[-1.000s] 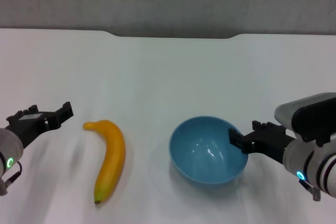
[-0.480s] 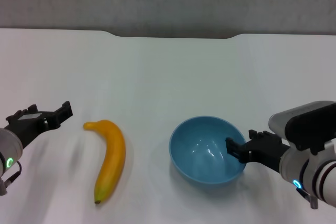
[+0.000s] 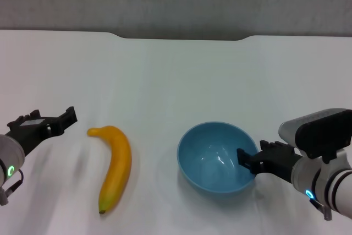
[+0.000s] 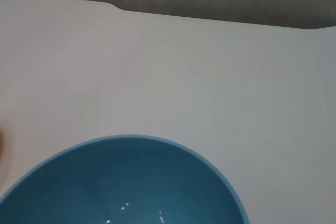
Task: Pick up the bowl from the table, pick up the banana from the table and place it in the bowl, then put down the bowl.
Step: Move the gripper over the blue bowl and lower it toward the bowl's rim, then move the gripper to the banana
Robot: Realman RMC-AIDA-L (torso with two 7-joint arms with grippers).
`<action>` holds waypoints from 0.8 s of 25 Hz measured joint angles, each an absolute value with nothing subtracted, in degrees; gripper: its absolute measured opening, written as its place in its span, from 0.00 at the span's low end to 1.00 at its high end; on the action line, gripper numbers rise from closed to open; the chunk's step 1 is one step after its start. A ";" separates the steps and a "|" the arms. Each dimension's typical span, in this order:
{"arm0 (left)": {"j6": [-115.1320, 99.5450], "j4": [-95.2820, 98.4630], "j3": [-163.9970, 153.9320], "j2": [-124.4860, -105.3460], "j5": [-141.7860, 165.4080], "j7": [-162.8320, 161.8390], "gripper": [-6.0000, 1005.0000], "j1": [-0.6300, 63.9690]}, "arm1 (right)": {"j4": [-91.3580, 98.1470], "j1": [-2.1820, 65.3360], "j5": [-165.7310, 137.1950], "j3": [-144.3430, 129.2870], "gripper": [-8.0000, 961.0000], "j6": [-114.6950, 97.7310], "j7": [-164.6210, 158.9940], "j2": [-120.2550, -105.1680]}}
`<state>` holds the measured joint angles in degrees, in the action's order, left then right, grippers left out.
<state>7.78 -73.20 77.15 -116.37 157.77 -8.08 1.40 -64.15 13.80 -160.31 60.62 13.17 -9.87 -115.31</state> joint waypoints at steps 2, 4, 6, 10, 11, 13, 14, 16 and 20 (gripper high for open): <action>7.78 -73.20 77.09 -116.37 157.76 -8.08 0.86 1.40 | -64.07 13.74 -160.31 60.45 0.66 12.42 -9.91 -115.31; 7.78 -73.21 77.04 -116.37 157.77 -8.08 0.86 1.40 | -63.87 13.51 -160.31 59.88 0.63 10.82 -9.92 -115.30; 7.78 -73.21 77.01 -116.37 157.76 -8.08 0.86 1.33 | -63.34 13.28 -160.31 59.26 0.59 8.99 -9.93 -115.27; 7.79 -73.22 76.96 -116.37 157.76 -8.08 0.86 1.27 | -61.84 12.52 -159.70 59.03 0.51 6.07 -9.92 -115.24; 7.79 -73.22 76.94 -116.37 157.76 -8.08 0.86 1.27 | -61.35 12.29 -159.19 59.01 0.49 5.04 -9.92 -115.21; 7.80 -73.22 76.90 -116.37 157.76 -8.08 0.86 1.24 | -60.24 12.07 -157.75 58.94 0.44 3.34 -9.92 -115.11; 7.80 -73.22 76.90 -116.37 157.76 -8.08 0.86 1.23 | -59.80 12.10 -157.18 58.94 0.42 3.08 -9.91 -115.07; 7.81 -73.22 76.90 -116.37 157.76 -8.08 0.86 1.19 | -59.38 12.28 -156.83 58.96 0.33 3.15 -9.89 -115.06; 7.82 -73.22 76.86 -116.37 157.76 -8.08 0.86 1.26 | -59.10 12.59 -156.80 58.82 0.18 3.48 -9.71 -115.05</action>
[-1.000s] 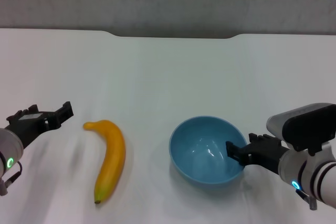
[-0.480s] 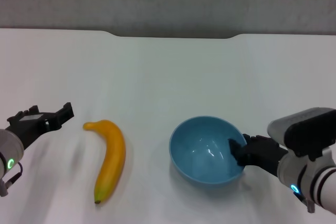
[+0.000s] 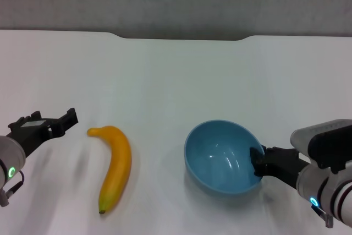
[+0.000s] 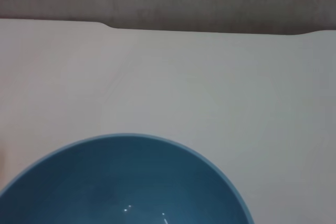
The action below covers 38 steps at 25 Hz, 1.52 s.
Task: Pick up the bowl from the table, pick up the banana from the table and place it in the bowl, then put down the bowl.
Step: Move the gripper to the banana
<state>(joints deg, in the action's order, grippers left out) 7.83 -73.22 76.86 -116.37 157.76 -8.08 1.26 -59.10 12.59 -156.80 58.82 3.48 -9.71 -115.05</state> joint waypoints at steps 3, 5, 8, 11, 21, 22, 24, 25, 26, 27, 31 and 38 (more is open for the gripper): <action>7.83 -73.22 76.81 -116.37 157.76 -8.08 0.86 1.33 | -59.07 12.61 -157.09 58.69 0.17 3.40 -9.49 -115.05; 7.83 -73.21 76.81 -116.37 157.76 -8.08 0.86 1.28 | -59.06 12.47 -157.12 58.68 0.17 3.01 -9.45 -115.05; 7.82 -73.21 76.81 -116.37 157.76 -8.08 0.86 1.18 | -59.01 11.85 -157.30 58.66 0.16 1.78 -9.16 -115.05; 7.82 -73.21 76.82 -116.37 157.76 -8.08 0.86 1.13 | -58.95 11.03 -157.33 58.75 0.12 0.33 -8.86 -115.10; 7.78 -73.06 76.83 -116.37 157.76 -8.08 0.86 1.14 | -58.88 10.38 -157.27 58.95 0.06 -2.25 -8.75 -115.20; 7.79 -72.97 76.82 -116.37 157.76 -8.08 0.86 1.18 | -58.88 10.38 -157.24 58.96 0.06 -2.74 -8.75 -115.22; 8.12 -72.80 76.81 -116.37 157.76 -8.08 0.86 1.37 | -58.91 10.37 -157.12 59.00 0.05 -3.47 -8.73 -115.19; 8.45 -72.80 76.79 -116.37 157.76 -8.08 0.86 1.45 | -59.04 10.37 -157.09 59.05 0.05 -3.75 -8.73 -115.17; 8.95 -72.90 76.77 -116.36 157.76 -8.08 0.86 1.55 | -59.26 10.37 -157.07 59.13 0.05 -3.96 -8.73 -115.14; 9.81 -73.18 76.76 -116.36 157.76 -8.08 0.86 1.79 | -59.52 10.37 -157.08 59.20 0.05 -4.05 -8.72 -115.12; 14.76 -74.03 76.76 -116.26 157.42 -8.04 0.87 3.88 | -61.03 10.37 -157.24 59.87 0.05 -4.30 -8.70 -114.96; 26.00 -74.34 77.29 -116.33 153.50 -4.55 0.87 8.41 | -62.69 9.92 -157.47 60.44 0.05 -5.69 -8.59 -114.88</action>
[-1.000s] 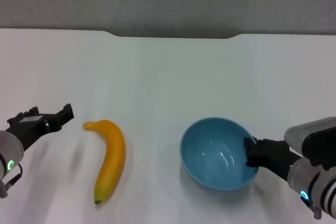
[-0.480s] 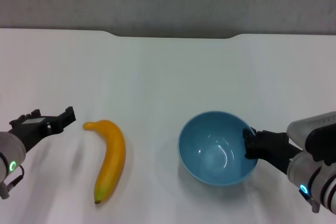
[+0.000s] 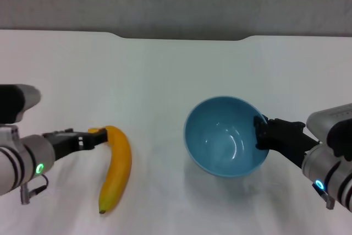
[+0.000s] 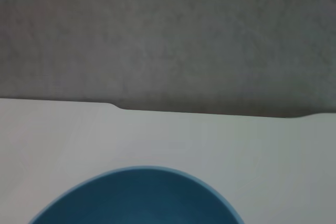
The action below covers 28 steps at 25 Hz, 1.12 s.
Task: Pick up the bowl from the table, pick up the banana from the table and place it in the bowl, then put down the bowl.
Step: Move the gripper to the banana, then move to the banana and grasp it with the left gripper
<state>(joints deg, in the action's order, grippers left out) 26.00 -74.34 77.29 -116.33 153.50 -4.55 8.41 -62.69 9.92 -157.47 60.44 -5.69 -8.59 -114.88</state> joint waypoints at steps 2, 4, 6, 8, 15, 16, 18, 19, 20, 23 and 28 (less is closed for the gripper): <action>29.65 -74.51 78.02 -116.31 150.52 -2.50 0.87 9.66 | -62.69 9.33 -157.67 61.04 0.05 -5.69 -8.54 -114.86; 31.51 -74.65 78.75 -116.37 147.01 0.35 0.87 10.38 | -62.70 8.86 -158.05 61.70 0.05 -5.70 -8.51 -114.87; 31.44 -74.65 78.77 -116.47 146.59 0.85 0.87 10.38 | -62.71 8.82 -158.09 61.78 0.05 -5.71 -8.50 -114.87; 30.84 -74.51 78.72 -116.62 146.22 1.11 0.87 10.37 | -62.72 8.80 -158.11 61.90 0.05 -5.72 -8.50 -114.87; 28.10 -73.98 76.00 -116.96 145.90 0.59 0.88 10.06 | -62.76 8.19 -158.12 62.12 0.05 -5.94 -8.50 -114.87; 27.53 -73.58 75.32 -116.97 145.90 0.51 0.88 10.28 | -62.76 8.18 -158.12 62.14 0.05 -6.13 -8.50 -114.87; 26.17 -72.33 73.90 -117.04 145.88 0.41 0.89 10.81 | -62.94 8.17 -158.12 62.19 0.05 -6.65 -8.50 -114.87; 25.42 -71.66 73.41 -117.09 145.87 0.25 0.89 11.04 | -63.10 8.15 -158.12 62.19 0.05 -6.67 -8.50 -114.87; 24.55 -70.82 73.11 -117.12 145.86 -0.06 0.90 11.37 | -63.22 8.13 -158.12 62.19 0.05 -6.68 -8.50 -114.87; 22.59 -68.34 72.86 -117.15 145.84 -1.83 0.90 12.09 | -63.37 8.08 -158.12 62.21 0.05 -6.68 -8.51 -114.87; 18.98 -64.63 72.05 -117.24 145.81 -2.67 0.89 12.96 | -63.42 8.00 -158.11 62.23 0.05 -6.97 -8.51 -114.87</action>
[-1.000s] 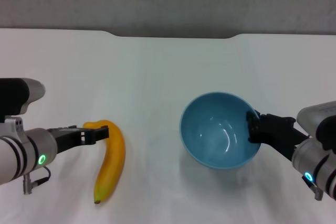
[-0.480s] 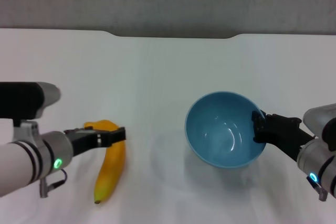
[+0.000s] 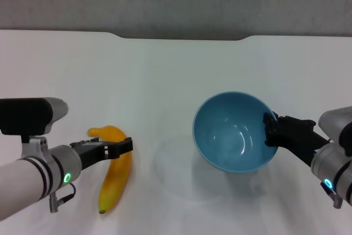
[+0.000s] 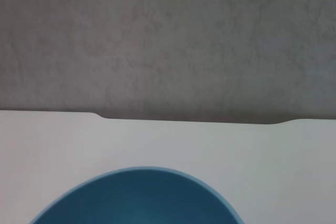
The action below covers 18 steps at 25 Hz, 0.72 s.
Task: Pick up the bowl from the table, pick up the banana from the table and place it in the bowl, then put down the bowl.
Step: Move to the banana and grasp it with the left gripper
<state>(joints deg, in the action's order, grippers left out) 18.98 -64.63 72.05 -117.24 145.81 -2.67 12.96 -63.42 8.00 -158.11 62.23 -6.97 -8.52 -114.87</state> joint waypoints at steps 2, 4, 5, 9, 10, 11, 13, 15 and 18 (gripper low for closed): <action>17.81 -63.92 71.29 -117.26 145.80 -2.77 0.89 13.14 | -63.46 7.96 -158.11 62.23 0.05 -7.23 -8.52 -114.87; 17.14 -63.58 70.63 -117.29 145.80 -2.82 0.89 13.22 | -63.46 7.93 -158.11 62.23 0.05 -7.28 -8.52 -114.87; 16.85 -63.39 70.36 -117.31 145.80 -2.83 0.89 13.24 | -63.47 7.92 -158.11 62.23 0.05 -7.29 -8.52 -114.87; 14.93 -61.58 68.96 -117.38 145.80 -2.93 0.88 13.56 | -63.46 7.91 -158.11 62.23 0.05 -7.32 -8.53 -114.87; 14.36 -60.84 68.44 -117.39 145.80 -2.93 0.88 13.75 | -63.46 7.91 -158.11 62.23 0.05 -7.34 -8.53 -114.87; 14.00 -60.30 68.11 -117.40 145.81 -2.98 0.88 13.94 | -63.46 7.91 -158.11 62.23 0.05 -7.36 -8.53 -114.87; 13.51 -59.32 67.77 -117.41 145.85 -3.15 0.88 14.30 | -63.46 7.91 -158.11 62.23 0.05 -7.38 -8.53 -114.87; 12.83 -58.57 67.60 -117.43 145.93 -3.25 0.88 14.40 | -63.46 7.91 -158.11 62.14 0.05 -7.38 -8.53 -114.87; 11.01 -57.07 67.05 -117.49 145.96 -3.31 0.88 14.50 | -63.45 7.93 -158.11 61.95 0.05 -7.39 -8.53 -114.87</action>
